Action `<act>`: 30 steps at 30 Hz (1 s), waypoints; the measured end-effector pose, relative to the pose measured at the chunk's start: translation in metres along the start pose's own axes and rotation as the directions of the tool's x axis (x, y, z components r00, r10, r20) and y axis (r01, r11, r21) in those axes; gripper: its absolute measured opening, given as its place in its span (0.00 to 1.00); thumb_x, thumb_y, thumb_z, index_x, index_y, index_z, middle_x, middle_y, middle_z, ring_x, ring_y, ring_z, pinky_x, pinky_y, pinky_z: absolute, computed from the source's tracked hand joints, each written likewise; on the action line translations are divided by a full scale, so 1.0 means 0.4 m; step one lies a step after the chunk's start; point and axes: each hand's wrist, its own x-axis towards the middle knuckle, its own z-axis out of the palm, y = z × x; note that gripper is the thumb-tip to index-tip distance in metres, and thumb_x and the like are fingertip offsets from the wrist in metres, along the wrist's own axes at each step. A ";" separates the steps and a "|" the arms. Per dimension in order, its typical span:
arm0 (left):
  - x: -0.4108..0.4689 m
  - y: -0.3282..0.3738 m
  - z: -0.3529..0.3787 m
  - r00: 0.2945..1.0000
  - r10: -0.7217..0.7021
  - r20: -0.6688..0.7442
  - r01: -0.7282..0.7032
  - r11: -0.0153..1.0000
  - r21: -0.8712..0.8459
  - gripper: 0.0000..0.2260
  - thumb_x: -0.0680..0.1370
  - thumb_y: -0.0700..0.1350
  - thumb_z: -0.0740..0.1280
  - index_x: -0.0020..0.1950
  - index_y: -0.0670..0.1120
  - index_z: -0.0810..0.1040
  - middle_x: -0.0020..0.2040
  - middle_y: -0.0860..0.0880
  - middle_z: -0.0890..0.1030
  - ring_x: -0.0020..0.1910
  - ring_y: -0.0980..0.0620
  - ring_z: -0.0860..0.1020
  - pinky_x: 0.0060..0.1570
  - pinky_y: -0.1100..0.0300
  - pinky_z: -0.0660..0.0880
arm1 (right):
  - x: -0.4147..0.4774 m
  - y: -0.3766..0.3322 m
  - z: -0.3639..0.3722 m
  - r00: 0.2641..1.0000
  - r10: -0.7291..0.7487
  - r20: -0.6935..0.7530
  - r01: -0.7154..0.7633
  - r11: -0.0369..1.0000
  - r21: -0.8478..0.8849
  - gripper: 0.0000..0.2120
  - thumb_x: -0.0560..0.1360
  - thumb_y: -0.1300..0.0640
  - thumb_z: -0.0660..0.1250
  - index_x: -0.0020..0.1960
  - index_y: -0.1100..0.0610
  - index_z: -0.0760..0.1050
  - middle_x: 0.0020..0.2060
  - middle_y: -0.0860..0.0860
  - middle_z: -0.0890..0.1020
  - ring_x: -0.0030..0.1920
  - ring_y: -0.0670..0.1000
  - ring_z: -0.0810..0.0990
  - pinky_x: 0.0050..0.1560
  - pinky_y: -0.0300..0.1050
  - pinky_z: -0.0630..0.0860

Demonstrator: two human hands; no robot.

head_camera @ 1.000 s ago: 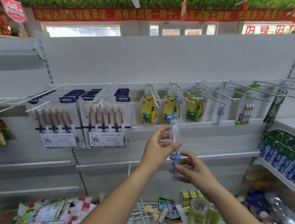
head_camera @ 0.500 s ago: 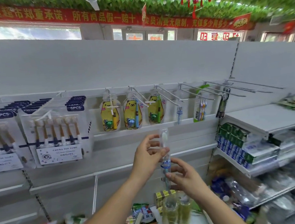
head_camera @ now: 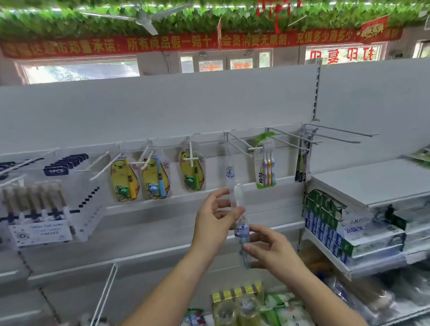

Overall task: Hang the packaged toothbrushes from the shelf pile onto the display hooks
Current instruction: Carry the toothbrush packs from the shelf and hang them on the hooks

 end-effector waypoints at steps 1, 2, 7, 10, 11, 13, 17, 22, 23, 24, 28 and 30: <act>0.002 0.004 0.029 1.000 -0.001 -0.012 0.001 1.000 0.000 0.19 0.76 0.40 0.76 0.62 0.57 0.77 0.54 0.49 0.82 0.51 0.48 0.84 0.45 0.54 0.84 | 0.001 -0.005 -0.031 1.000 -0.003 0.005 0.003 1.000 -0.004 0.17 0.77 0.64 0.72 0.61 0.47 0.79 0.51 0.57 0.82 0.52 0.59 0.84 0.48 0.58 0.84; 0.003 0.010 0.055 1.000 -0.006 -0.022 0.006 1.000 0.002 0.20 0.76 0.40 0.75 0.64 0.55 0.77 0.54 0.48 0.82 0.51 0.49 0.84 0.45 0.55 0.84 | 0.002 -0.011 -0.057 1.000 -0.001 0.013 0.001 1.000 -0.005 0.17 0.77 0.64 0.71 0.60 0.47 0.79 0.51 0.57 0.82 0.52 0.59 0.84 0.48 0.58 0.84; 0.027 0.046 0.136 0.999 0.004 -0.054 -0.002 0.999 0.032 0.20 0.76 0.41 0.75 0.66 0.53 0.76 0.55 0.48 0.82 0.52 0.50 0.83 0.44 0.58 0.83 | 0.018 -0.060 -0.139 0.997 -0.004 0.076 0.004 1.000 -0.002 0.16 0.78 0.64 0.70 0.62 0.49 0.77 0.49 0.55 0.81 0.49 0.54 0.84 0.48 0.58 0.84; 0.053 0.061 0.149 0.997 0.016 -0.074 -0.014 0.999 0.037 0.20 0.77 0.41 0.75 0.66 0.53 0.76 0.54 0.48 0.83 0.51 0.50 0.84 0.43 0.57 0.84 | 0.042 -0.086 -0.153 0.995 -0.019 0.100 0.020 1.000 -0.013 0.16 0.78 0.64 0.70 0.62 0.48 0.77 0.49 0.55 0.80 0.48 0.53 0.84 0.45 0.52 0.85; 0.063 0.063 0.149 0.997 0.021 -0.077 -0.018 0.999 0.042 0.20 0.77 0.42 0.75 0.66 0.53 0.76 0.54 0.48 0.83 0.51 0.50 0.84 0.43 0.56 0.84 | 0.049 -0.092 -0.153 0.993 -0.025 0.111 0.028 0.999 -0.024 0.16 0.79 0.63 0.69 0.63 0.49 0.76 0.51 0.55 0.80 0.49 0.53 0.84 0.45 0.50 0.85; 0.082 0.059 0.148 0.997 0.025 -0.075 -0.021 0.999 0.048 0.20 0.76 0.43 0.76 0.67 0.53 0.76 0.54 0.47 0.83 0.51 0.48 0.84 0.43 0.55 0.84 | 0.061 -0.097 -0.150 0.992 -0.030 0.123 0.036 0.998 -0.048 0.16 0.79 0.62 0.68 0.65 0.49 0.75 0.53 0.57 0.79 0.51 0.54 0.83 0.45 0.48 0.84; 0.100 0.046 0.154 0.998 0.029 -0.056 -0.026 0.998 0.051 0.18 0.76 0.44 0.76 0.64 0.56 0.76 0.53 0.49 0.82 0.52 0.48 0.84 0.44 0.55 0.84 | 0.082 -0.088 -0.155 0.993 -0.019 0.114 0.024 0.999 -0.041 0.15 0.80 0.63 0.68 0.63 0.48 0.76 0.53 0.59 0.79 0.53 0.56 0.83 0.46 0.51 0.85; 0.094 -0.011 0.162 0.998 0.028 -0.061 -0.026 0.999 0.034 0.19 0.77 0.42 0.75 0.66 0.54 0.76 0.54 0.49 0.82 0.51 0.49 0.84 0.44 0.58 0.83 | 0.079 -0.046 -0.168 0.993 -0.011 0.116 0.013 1.000 -0.018 0.16 0.79 0.64 0.69 0.62 0.47 0.76 0.52 0.58 0.81 0.52 0.56 0.84 0.45 0.49 0.84; 0.095 -0.018 0.164 0.998 0.025 -0.058 -0.024 0.999 0.032 0.20 0.77 0.41 0.75 0.67 0.53 0.76 0.54 0.48 0.82 0.51 0.50 0.84 0.43 0.58 0.83 | 0.080 -0.038 -0.171 0.993 -0.006 0.118 0.007 1.000 -0.010 0.16 0.79 0.64 0.69 0.62 0.47 0.76 0.52 0.58 0.81 0.51 0.55 0.84 0.44 0.48 0.84; 0.097 -0.024 0.165 0.998 0.023 -0.058 -0.021 0.999 0.034 0.20 0.77 0.41 0.75 0.67 0.52 0.76 0.54 0.47 0.82 0.50 0.50 0.84 0.43 0.58 0.83 | 0.081 -0.034 -0.174 0.993 -0.002 0.118 0.003 1.000 -0.011 0.16 0.79 0.64 0.69 0.62 0.47 0.77 0.51 0.57 0.81 0.50 0.54 0.84 0.44 0.47 0.84; 0.121 -0.024 0.167 0.998 0.016 -0.068 -0.014 0.999 0.029 0.18 0.78 0.41 0.74 0.64 0.56 0.76 0.54 0.49 0.82 0.49 0.53 0.84 0.42 0.59 0.83 | 0.103 -0.045 -0.183 0.993 -0.001 0.119 0.004 1.000 -0.031 0.16 0.79 0.64 0.68 0.61 0.46 0.77 0.51 0.57 0.80 0.48 0.51 0.84 0.44 0.47 0.84; 0.141 -0.022 0.162 0.997 0.021 -0.080 -0.019 0.999 0.035 0.18 0.78 0.42 0.74 0.64 0.56 0.76 0.54 0.49 0.83 0.50 0.52 0.84 0.41 0.59 0.83 | 0.121 -0.053 -0.180 0.992 0.001 0.124 0.004 0.999 -0.045 0.15 0.80 0.63 0.68 0.61 0.45 0.76 0.51 0.56 0.80 0.49 0.52 0.84 0.44 0.48 0.84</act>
